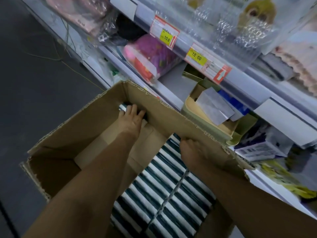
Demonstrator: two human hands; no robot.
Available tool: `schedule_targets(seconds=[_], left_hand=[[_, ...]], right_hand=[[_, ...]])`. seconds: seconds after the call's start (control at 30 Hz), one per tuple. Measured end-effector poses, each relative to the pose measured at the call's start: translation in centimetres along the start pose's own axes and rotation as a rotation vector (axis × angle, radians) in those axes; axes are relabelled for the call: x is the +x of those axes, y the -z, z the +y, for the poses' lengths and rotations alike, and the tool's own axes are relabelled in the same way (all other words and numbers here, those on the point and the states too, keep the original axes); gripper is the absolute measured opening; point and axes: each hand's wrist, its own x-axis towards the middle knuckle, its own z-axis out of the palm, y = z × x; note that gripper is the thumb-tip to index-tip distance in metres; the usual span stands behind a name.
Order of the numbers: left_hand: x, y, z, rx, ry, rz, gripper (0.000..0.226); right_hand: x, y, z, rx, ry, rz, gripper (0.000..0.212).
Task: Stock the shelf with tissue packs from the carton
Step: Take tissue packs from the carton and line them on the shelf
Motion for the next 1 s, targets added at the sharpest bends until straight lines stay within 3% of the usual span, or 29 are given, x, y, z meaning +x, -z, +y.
schedule_targets(seconds=[0.1, 0.2, 0.4, 0.5, 0.63, 0.73, 0.8, 0.87, 1.0], left_hand=[[0.0, -0.7, -0.5, 0.073, 0.025, 0.022, 0.038], [-0.9, -1.2, -0.8, 0.059, 0.042, 0.062, 0.034], [-5.1, 1.1, -0.1, -0.24, 0.131, 0.181, 0.033], [-7.7, 3.4, 0.4, -0.501, 0.228, 0.211, 0.022], [-11.9, 7.6, 1.8, -0.9, 0.369, 0.252, 0.026], [-16.6, 11.2, 3.9, -1.163, 0.417, 0.285, 0.029], [-20.0, 13.3, 5.7, -1.363, 0.395, 0.229, 0.044], [-22.8, 14.5, 7.4, -1.4, 0.324, 0.175, 0.051], [-27.6, 16.7, 10.6, -1.448, 0.22, -0.021, 0.025]], right_hand=[[0.2, 0.4, 0.3, -0.017, -0.051, 0.087, 0.032], [-0.3, 0.7, 0.2, -0.021, -0.088, 0.121, 0.011], [-4.2, 1.7, 1.2, 0.039, -0.097, 0.271, 0.014], [-7.0, 2.1, 3.0, 0.022, -0.074, 0.461, 0.014], [-11.3, 2.8, 5.2, 0.347, 0.041, 0.66, 0.018], [-15.4, 3.2, 6.3, 0.65, 0.159, 0.706, 0.014], [-18.9, 3.7, 6.7, 0.82, 0.247, 0.741, 0.01], [-22.7, 4.3, 7.3, 0.921, 0.287, 0.788, 0.012], [-29.8, 4.7, 9.0, 1.032, 0.322, 0.823, 0.013]])
